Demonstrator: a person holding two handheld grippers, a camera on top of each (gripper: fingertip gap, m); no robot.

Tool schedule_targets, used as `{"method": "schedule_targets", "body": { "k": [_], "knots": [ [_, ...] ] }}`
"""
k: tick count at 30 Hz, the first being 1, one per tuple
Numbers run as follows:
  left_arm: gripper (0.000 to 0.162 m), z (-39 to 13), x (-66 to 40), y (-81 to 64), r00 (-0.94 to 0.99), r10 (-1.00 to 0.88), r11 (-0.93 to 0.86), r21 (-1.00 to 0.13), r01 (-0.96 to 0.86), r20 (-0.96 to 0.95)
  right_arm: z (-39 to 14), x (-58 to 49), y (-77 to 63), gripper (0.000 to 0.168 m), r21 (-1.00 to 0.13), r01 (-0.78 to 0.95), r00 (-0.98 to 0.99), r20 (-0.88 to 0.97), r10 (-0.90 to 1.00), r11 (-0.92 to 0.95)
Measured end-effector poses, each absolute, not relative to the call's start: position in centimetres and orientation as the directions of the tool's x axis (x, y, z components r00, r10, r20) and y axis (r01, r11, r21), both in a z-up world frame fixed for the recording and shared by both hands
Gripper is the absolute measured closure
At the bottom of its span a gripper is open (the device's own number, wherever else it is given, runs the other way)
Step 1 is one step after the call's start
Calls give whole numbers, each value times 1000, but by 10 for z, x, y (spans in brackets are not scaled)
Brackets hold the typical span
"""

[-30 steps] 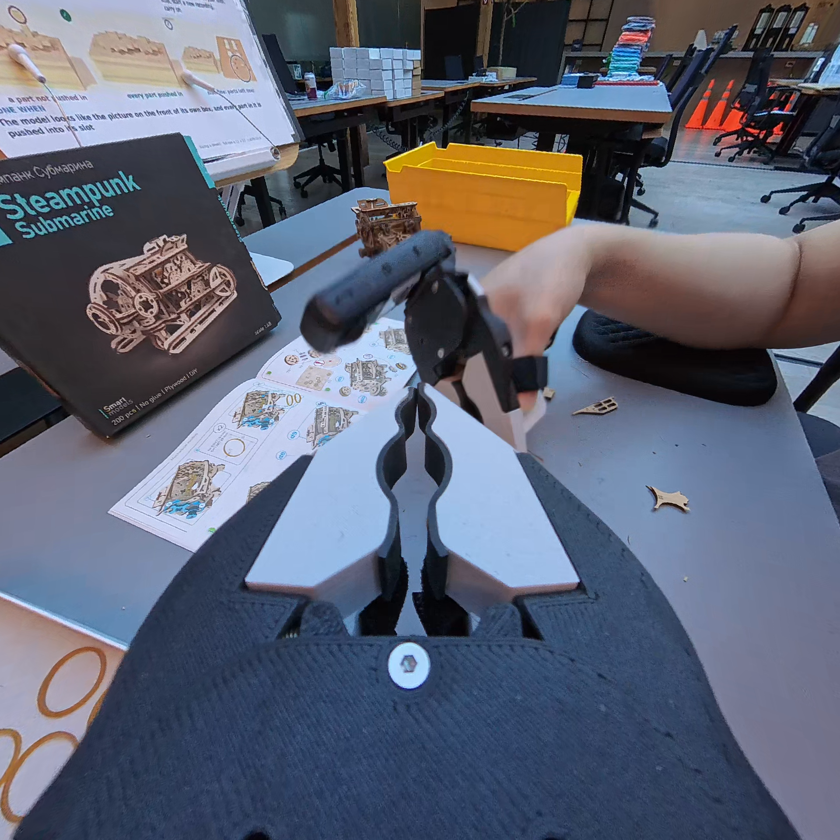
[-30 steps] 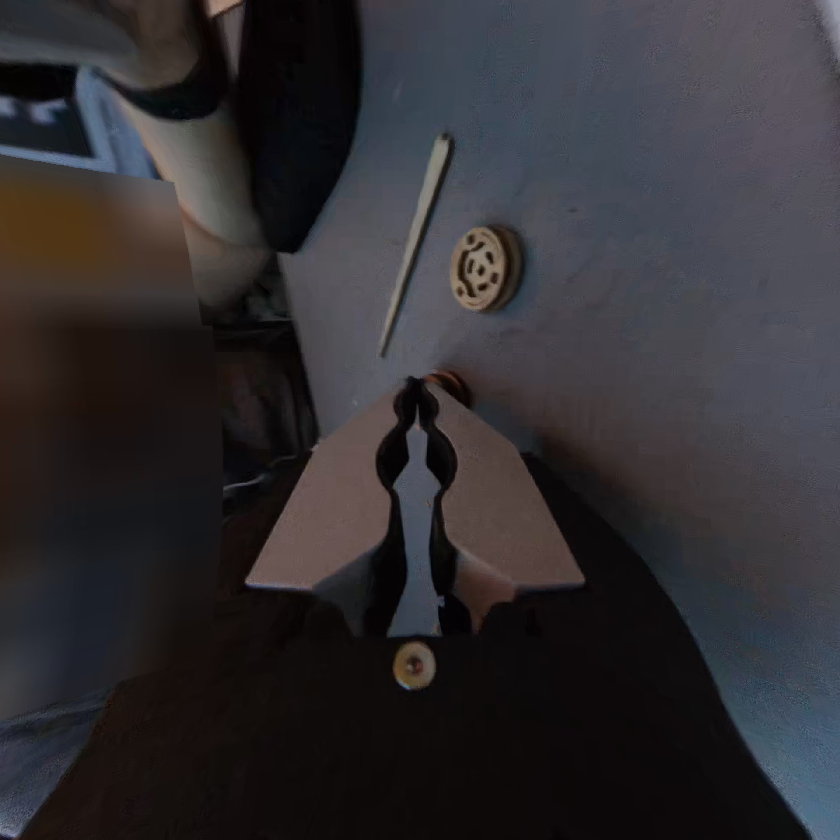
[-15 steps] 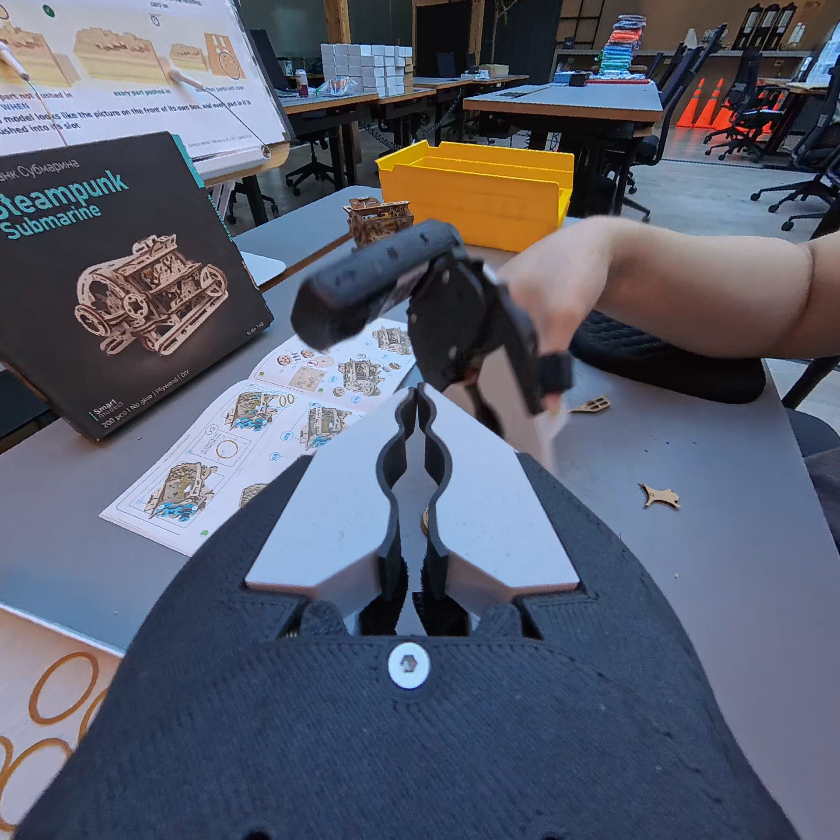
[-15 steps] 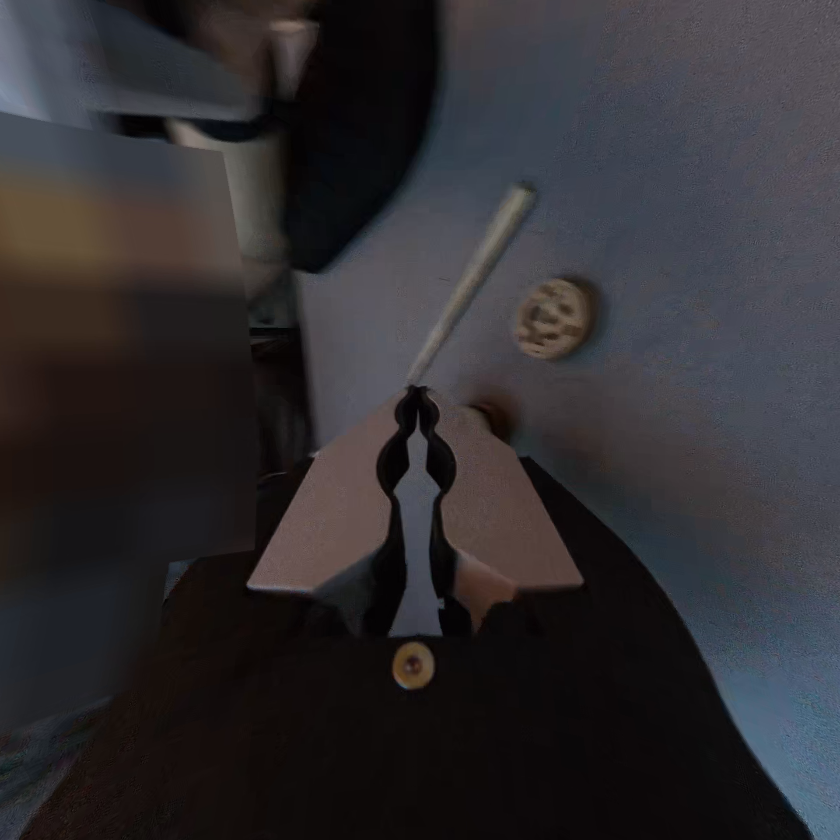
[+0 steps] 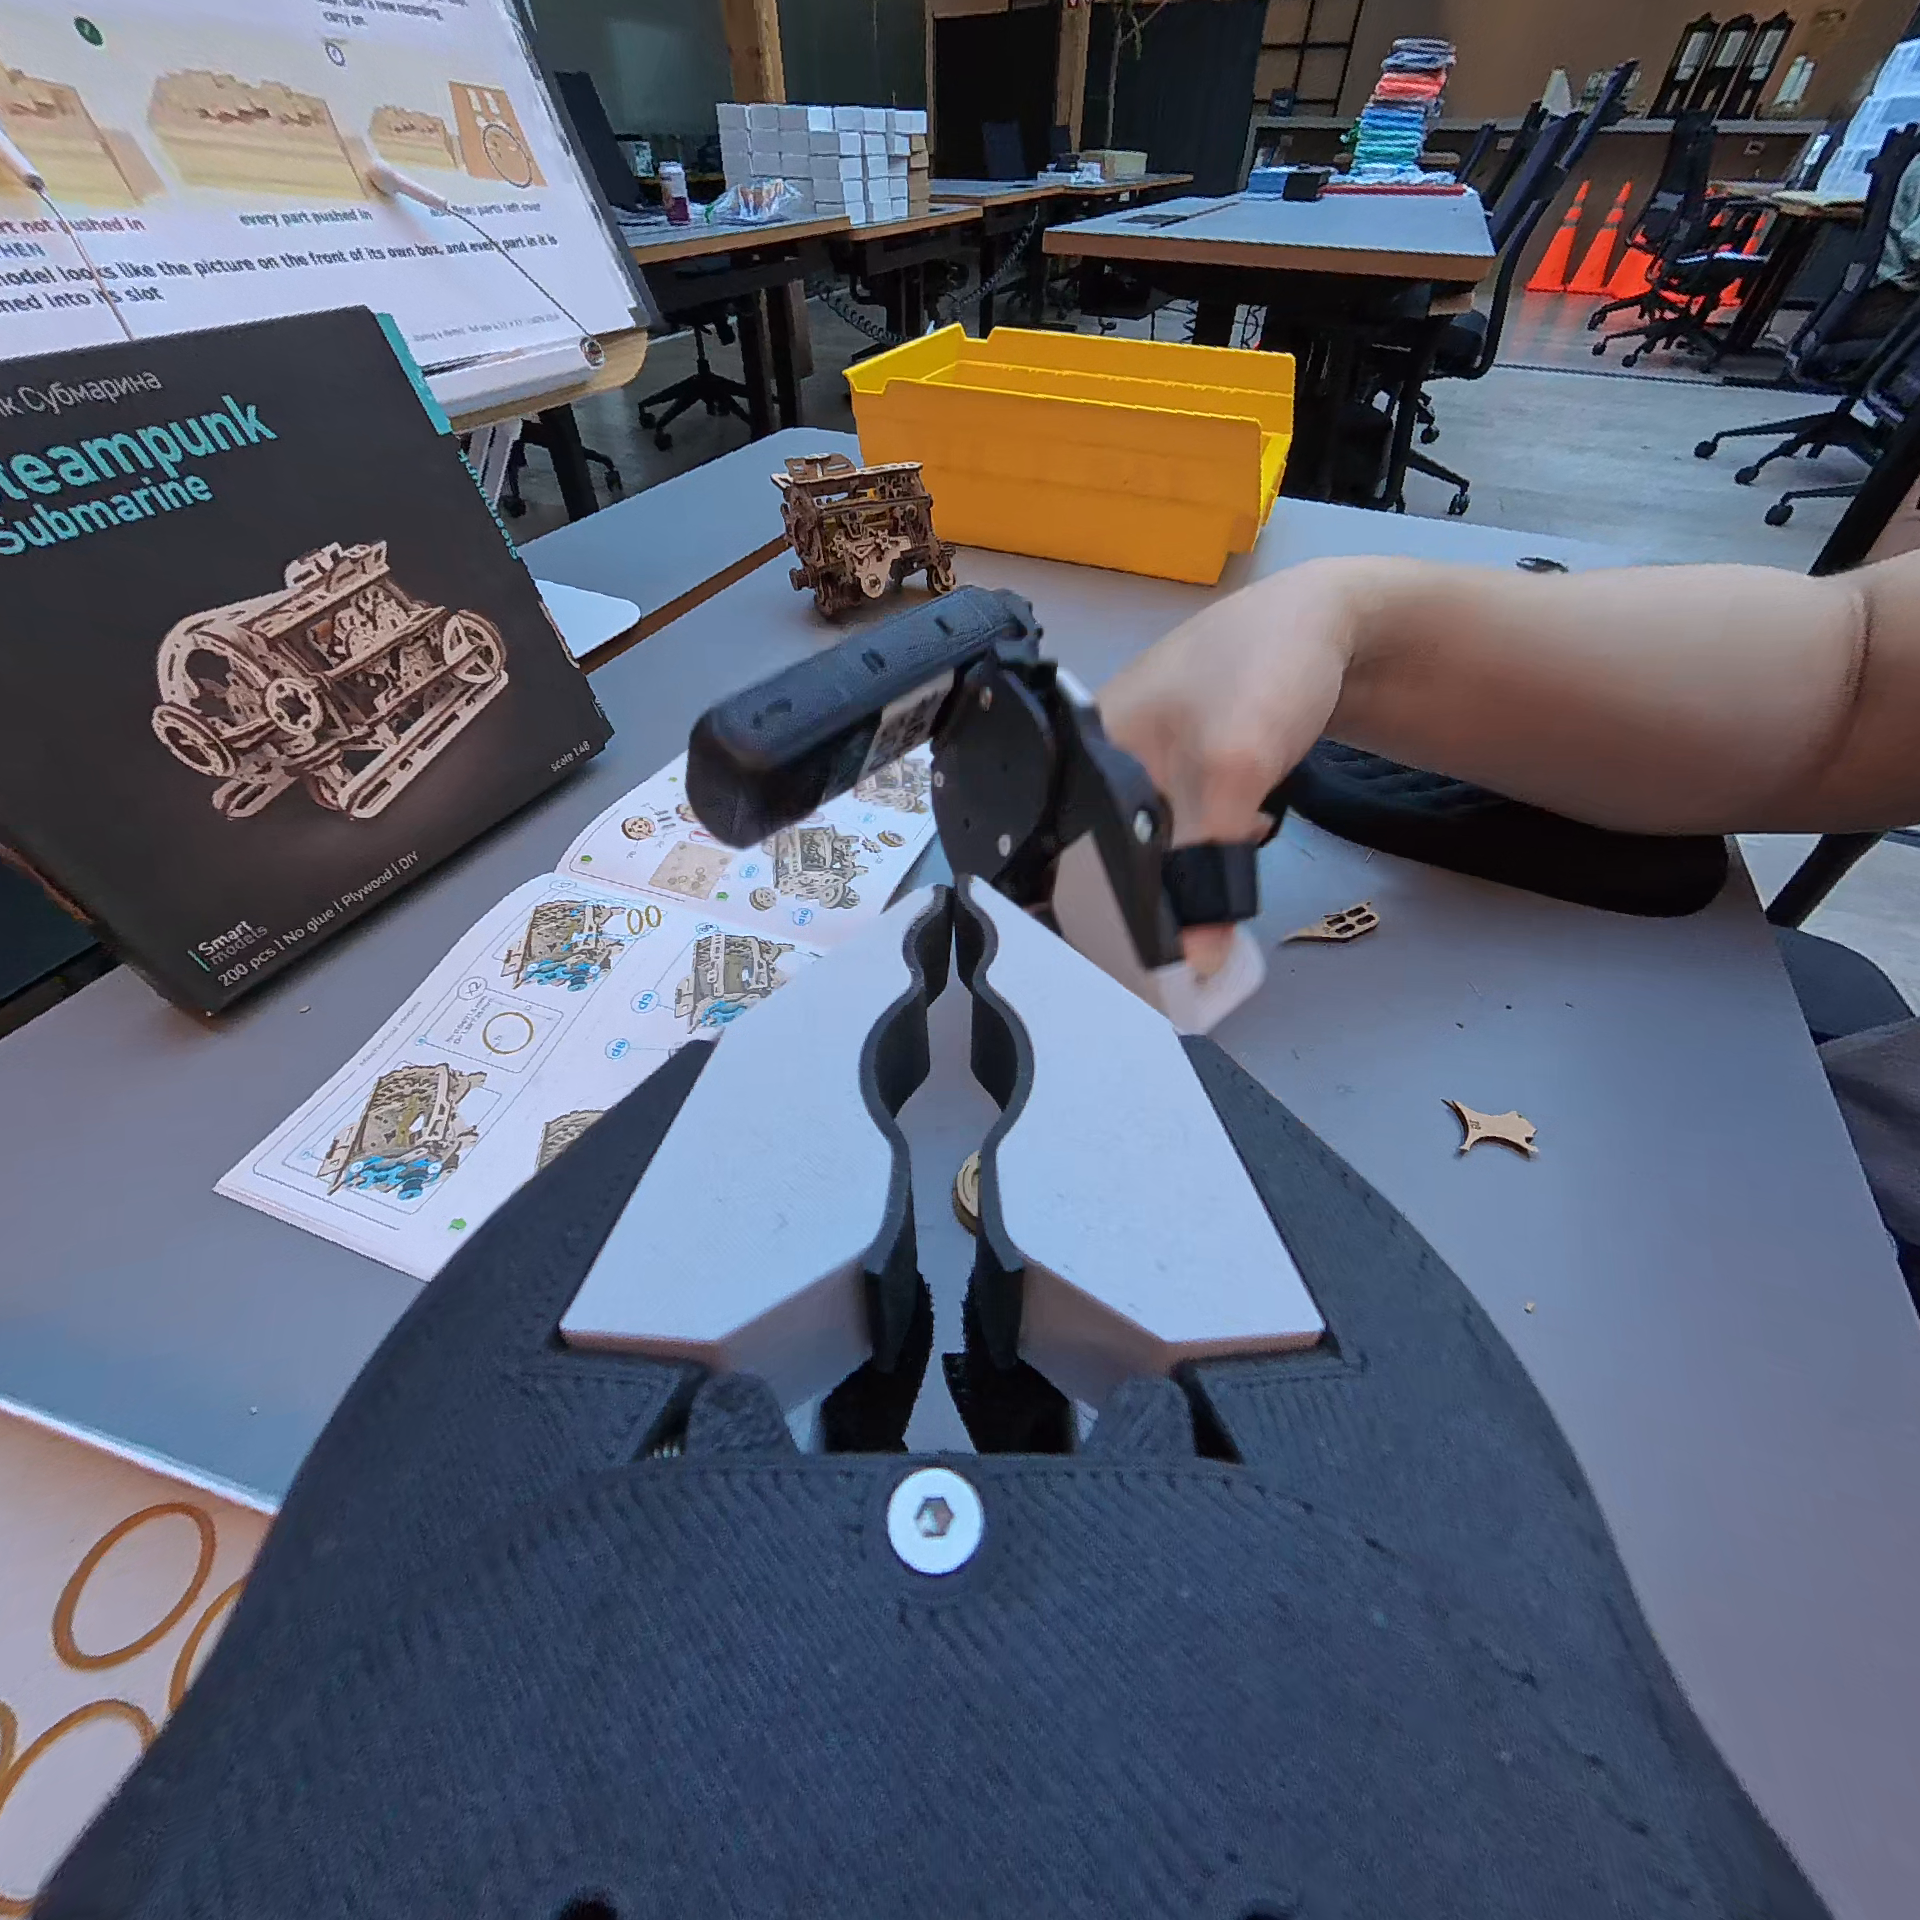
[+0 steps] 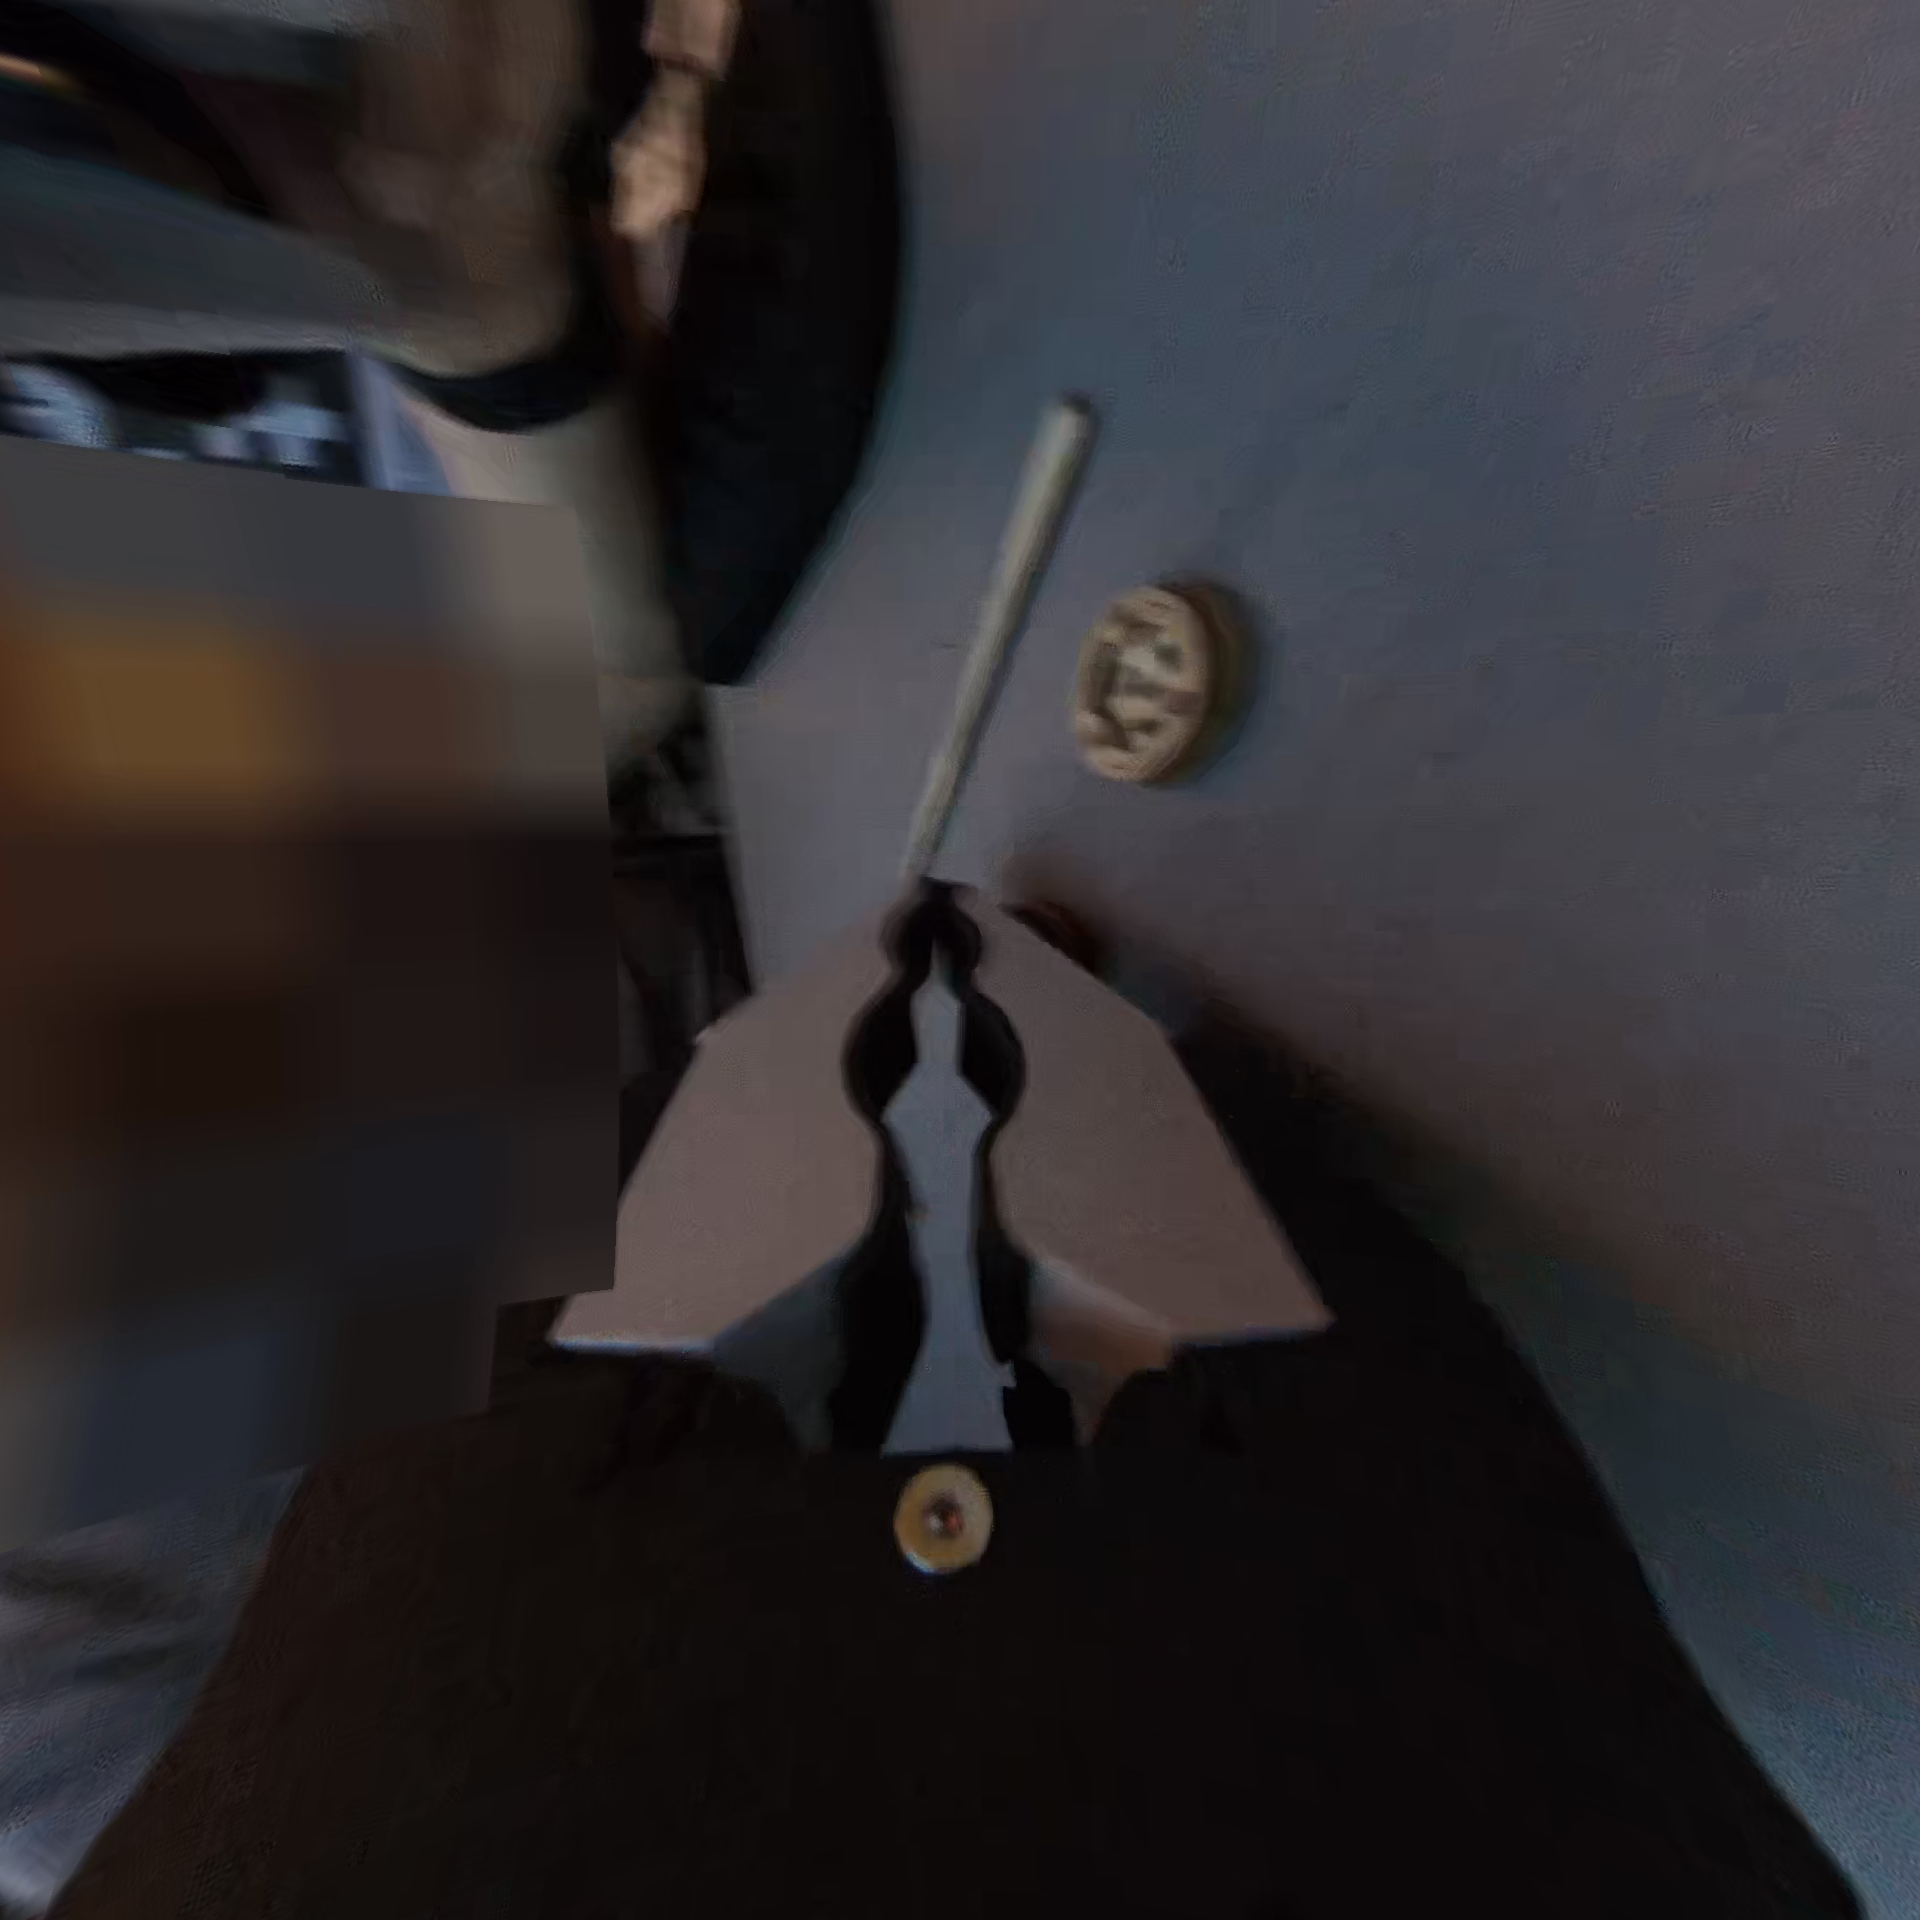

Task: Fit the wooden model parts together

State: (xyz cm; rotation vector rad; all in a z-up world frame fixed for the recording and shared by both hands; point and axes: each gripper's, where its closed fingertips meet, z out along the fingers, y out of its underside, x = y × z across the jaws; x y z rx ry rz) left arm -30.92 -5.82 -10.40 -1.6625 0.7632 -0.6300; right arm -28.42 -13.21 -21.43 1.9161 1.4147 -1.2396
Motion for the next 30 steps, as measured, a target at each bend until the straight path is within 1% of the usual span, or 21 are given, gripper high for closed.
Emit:
{"method": "schedule_targets", "body": {
  "k": [2, 4, 6, 7, 9, 11, 13, 14, 15, 16, 17, 18, 19, 20, 21, 22, 23, 24, 26, 28, 30],
  "knots": [
    [162, -106, -308, -59, 644, -765, -144, -976, -166, 4, -211, -285, -137, 168, -71, 908, 109, -912, 395, -413],
    [162, -107, -307, -58, 642, -767, -148, -974, -170, 5, -204, -282, -138, 168, -149, 922, 46, -873, 485, -356],
    [162, -106, -307, -59, 643, -766, -145, -974, -172, 1, -164, -294, -146, 168, -228, 881, -89, -940, 328, -415],
    [162, -105, -307, -59, 642, -767, -142, -975, -170, -1, -198, -289, -135, 168, -191, 904, 19, -877, 480, -384],
    [162, -105, -308, -59, 643, -766, -143, -976, -166, 3, -210, -287, -133, 168, -78, 898, 108, -916, 386, -434],
    [162, -106, -308, -59, 644, -765, -147, -975, -166, 6, -201, -282, -135, 168, -160, 910, 27, -898, 439, -383],
    [162, -106, -309, -59, 645, -764, -145, -975, -170, 1, -158, -288, -141, 168, -258, 867, -122, -939, 322, -426],
    [162, -105, -309, -59, 645, -764, -142, -975, -172, -2, -177, -285, -135, 168, -245, 878, -62, -910, 411, -411],
    [162, -105, -308, -59, 643, -766, -140, -975, -171, -3, -214, -272, -125, 165, -169, 917, 51, -848, 527, -362],
    [162, -105, -308, -59, 641, -767, -139, -976, -170, -2, -210, -278, -127, 168, -111, 888, 88, -911, 402, -446],
    [162, -106, -307, -59, 641, -768, -141, -975, -171, -1, -210, -277, -126, 168, -98, 881, 94, -923, 373, -463],
    [162, -106, -307, -59, 641, -768, -144, -974, -173, -1, -209, -273, -126, 168, -137, 892, 69, -900, 431, -430],
    [162, -107, -306, -59, 640, -769, -144, -973, -178, -3, -187, -276, -132, 168, -212, 884, -33, -917, 398, -416],
    [162, -107, -306, -60, 639, -770, -143, -973, -183, -7, -156, -281, -139, 168, -268, 853, -147, -947, 286, -448],
    [162, -107, -306, -60, 638, -770, -140, -973, -186, -11, -161, -282, -138, 168, -251, 861, -121, -946, 302, -442],
    [162, -106, -305, -60, 637, -771, -138, -973, -186, -13, -210, -273, -124, 168, -176, 899, 49, -869, 492, -401],
    [162, -107, -305, -60, 635, -772, -138, -973, -187, -12, -212, -276, -123, 168, -105, 886, 99, -909, 406, -452],
    [162, -107, -304, -60, 635, -773, -140, -972, -188, -11, -212, -276, -122, 168, -82, 875, 115, -923, 368, -478],
    [162, -108, -304, -60, 633, -774, -143, -971, -192, -11, -196, -273, -128, 168, -192, 893, 9, -897, 442, -407],
    [162, -108, -304, -61, 632, -774, -140, -971, -195, -15, -145, -280, -140, 168, -278, 850, -178, -951, 253, -448],
    [162, -107, -303, -61, 631, -776, -138, -971, -193, -15, -214, -270, -121, 168, -155, 901, 59, -882, 468, -406]
  ]
}}
